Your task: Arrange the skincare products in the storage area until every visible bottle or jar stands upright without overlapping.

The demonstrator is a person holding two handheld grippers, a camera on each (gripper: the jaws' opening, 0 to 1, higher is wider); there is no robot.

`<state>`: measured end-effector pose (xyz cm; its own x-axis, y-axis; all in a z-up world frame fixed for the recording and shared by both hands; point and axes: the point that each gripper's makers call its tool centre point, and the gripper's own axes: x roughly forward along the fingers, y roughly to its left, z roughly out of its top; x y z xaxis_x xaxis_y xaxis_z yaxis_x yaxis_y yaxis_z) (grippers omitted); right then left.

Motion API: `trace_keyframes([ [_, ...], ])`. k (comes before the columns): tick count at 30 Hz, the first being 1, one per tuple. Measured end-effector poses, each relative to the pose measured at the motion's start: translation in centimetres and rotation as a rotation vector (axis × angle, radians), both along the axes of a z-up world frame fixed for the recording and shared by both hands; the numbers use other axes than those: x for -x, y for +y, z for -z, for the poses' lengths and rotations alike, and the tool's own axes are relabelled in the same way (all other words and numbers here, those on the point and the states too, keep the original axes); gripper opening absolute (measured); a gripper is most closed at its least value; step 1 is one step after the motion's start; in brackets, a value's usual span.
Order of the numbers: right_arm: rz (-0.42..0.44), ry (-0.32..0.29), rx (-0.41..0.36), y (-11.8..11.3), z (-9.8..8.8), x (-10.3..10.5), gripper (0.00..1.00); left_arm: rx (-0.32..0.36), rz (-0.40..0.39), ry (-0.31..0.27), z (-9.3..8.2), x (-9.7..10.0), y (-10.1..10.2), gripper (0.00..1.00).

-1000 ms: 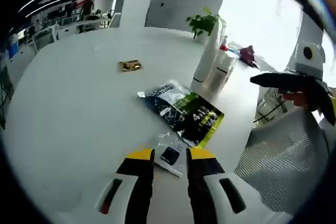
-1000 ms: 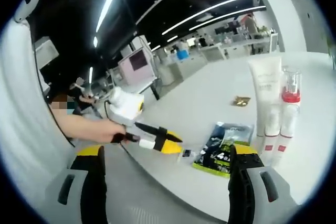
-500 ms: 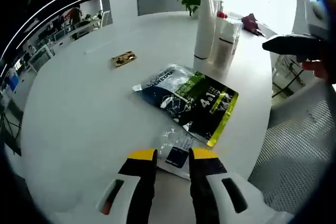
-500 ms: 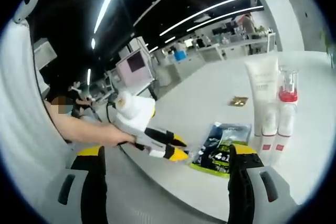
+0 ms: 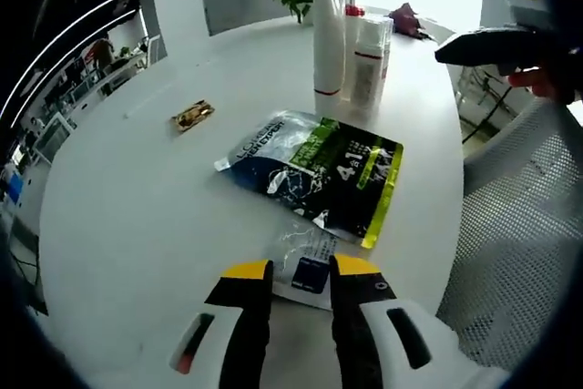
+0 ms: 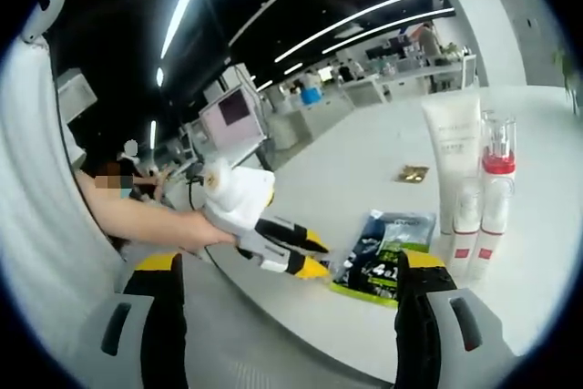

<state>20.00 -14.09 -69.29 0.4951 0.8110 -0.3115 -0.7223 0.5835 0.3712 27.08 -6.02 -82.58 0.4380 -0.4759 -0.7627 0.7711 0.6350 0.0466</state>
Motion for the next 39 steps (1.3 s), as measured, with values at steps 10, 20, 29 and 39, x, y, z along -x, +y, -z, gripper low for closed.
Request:
trace_keyframes([
  [10,0.007,-0.003,-0.003,-0.1,0.0,-0.1,0.96,0.015,0.089,0.038,0.4,-0.4,2.2,0.24],
  [20,0.007,-0.002,-0.002,-0.1,0.0,-0.1,0.96,0.008,0.145,0.048,0.5,-0.6,2.1,0.24],
  [29,0.009,-0.002,0.0,-0.1,0.0,-0.1,0.96,0.004,0.12,0.063,0.5,-0.5,2.0,0.25],
  [39,0.012,-0.002,-0.001,-0.1,-0.1,-0.1,0.96,-0.017,0.123,0.054,0.1,-0.7,2.6,0.36],
])
